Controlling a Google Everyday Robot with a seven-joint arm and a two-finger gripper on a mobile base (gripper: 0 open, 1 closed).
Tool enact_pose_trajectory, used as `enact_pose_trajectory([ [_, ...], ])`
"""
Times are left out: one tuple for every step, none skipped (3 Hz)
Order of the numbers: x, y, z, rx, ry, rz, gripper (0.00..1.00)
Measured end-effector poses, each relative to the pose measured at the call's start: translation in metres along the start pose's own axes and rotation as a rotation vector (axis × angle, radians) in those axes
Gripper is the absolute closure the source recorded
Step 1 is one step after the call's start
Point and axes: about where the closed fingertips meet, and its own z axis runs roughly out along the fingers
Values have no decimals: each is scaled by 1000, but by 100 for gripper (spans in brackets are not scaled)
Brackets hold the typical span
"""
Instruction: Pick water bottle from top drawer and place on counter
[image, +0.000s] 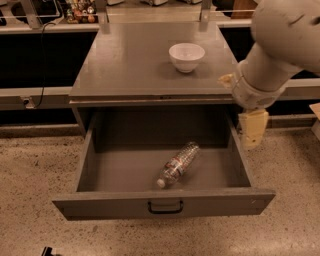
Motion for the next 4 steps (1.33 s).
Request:
enact_pose_trajectory([
  [-4,-15,4,64,-7,-22,0],
  [-6,-4,32,4,15,-48,0],
  [-4,15,90,-42,-64,-91,0],
  [-32,28,137,-53,-159,-198,0],
])
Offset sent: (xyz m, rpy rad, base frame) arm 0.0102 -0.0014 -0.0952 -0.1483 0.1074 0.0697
